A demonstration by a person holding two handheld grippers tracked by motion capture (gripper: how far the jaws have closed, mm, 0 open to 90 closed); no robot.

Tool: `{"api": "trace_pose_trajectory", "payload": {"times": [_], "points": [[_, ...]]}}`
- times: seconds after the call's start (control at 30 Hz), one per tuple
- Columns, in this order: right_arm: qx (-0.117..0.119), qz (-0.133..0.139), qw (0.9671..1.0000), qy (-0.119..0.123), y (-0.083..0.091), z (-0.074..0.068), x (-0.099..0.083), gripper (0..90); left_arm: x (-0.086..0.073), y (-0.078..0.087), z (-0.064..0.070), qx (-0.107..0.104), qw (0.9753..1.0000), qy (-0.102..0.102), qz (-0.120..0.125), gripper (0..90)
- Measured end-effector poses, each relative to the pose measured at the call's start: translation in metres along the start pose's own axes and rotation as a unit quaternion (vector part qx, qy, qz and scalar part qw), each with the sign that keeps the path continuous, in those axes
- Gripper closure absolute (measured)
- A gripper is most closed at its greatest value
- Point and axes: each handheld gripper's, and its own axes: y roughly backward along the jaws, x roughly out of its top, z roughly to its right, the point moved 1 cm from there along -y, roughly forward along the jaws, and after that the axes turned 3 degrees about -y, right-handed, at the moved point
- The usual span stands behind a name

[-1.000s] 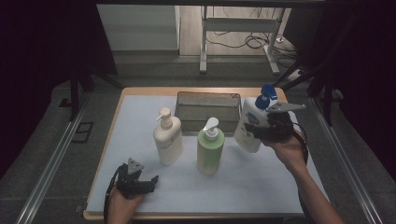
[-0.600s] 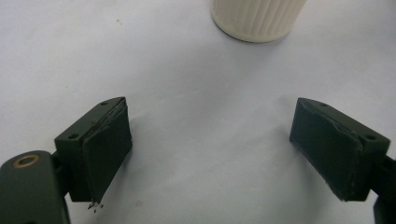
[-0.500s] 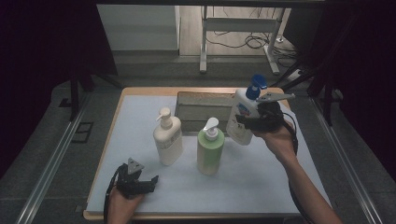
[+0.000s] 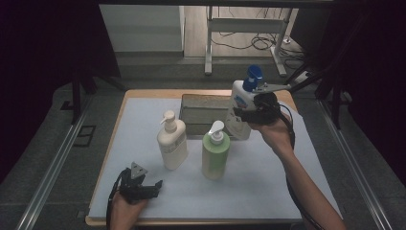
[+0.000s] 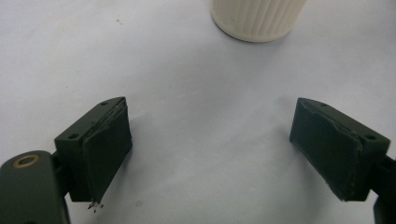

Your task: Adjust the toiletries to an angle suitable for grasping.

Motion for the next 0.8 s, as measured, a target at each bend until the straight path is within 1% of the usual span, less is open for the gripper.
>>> {"api": "trace_pose_trajectory", "payload": {"times": [0.33,0.43,0.8], "points": [[-0.013,0.003,0.9998,-0.011,-0.023,0.001,0.014,40.5,0.000,0.000,0.000,0.000,1.0000,0.000,0.000,12.3],[-0.018,0.003,0.9998,-0.011,-0.031,0.000,0.017,40.5,0.000,0.000,0.000,0.000,1.0000,0.000,0.000,12.3],[-0.027,0.010,0.9992,-0.026,-0.056,0.000,0.028,40.6,0.000,0.000,0.000,0.000,1.0000,0.000,-0.001,12.3]]}}
